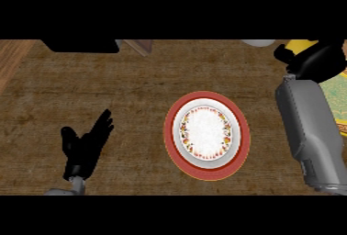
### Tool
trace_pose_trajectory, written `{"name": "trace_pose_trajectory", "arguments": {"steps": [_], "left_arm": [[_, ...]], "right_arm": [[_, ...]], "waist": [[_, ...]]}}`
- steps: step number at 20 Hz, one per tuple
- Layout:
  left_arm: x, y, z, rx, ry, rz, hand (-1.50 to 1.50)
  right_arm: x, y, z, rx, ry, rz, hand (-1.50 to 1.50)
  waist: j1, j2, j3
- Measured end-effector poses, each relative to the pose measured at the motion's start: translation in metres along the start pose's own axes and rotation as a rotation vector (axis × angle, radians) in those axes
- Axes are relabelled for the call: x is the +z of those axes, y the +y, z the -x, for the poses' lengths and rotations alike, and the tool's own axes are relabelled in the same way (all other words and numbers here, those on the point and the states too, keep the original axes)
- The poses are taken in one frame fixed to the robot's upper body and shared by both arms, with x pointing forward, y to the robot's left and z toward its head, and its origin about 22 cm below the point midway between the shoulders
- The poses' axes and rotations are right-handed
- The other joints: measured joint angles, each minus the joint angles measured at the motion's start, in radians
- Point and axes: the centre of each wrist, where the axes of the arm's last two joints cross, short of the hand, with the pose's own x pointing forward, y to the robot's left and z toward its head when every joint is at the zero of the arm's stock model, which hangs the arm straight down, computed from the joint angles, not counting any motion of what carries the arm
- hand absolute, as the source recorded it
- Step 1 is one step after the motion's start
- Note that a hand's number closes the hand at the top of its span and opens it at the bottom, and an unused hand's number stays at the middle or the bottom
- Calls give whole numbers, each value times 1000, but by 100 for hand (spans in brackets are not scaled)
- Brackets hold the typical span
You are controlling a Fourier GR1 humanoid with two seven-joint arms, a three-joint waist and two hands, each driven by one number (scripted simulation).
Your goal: Pick the lemon from the plate and place it in the plate
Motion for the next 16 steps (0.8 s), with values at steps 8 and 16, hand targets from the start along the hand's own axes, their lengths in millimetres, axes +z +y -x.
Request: {"name": "trace_pose_trajectory", "arguments": {"steps": [8,16], "left_arm": [[-2,0,0,1,-1,-9,0],[-1,1,1,4,-8,-1,0]], "right_arm": [[-55,9,71,49,124,136,150],[-102,7,122,41,195,191,150]], "waist": [[-4,-2,1],[3,-1,2]]}}
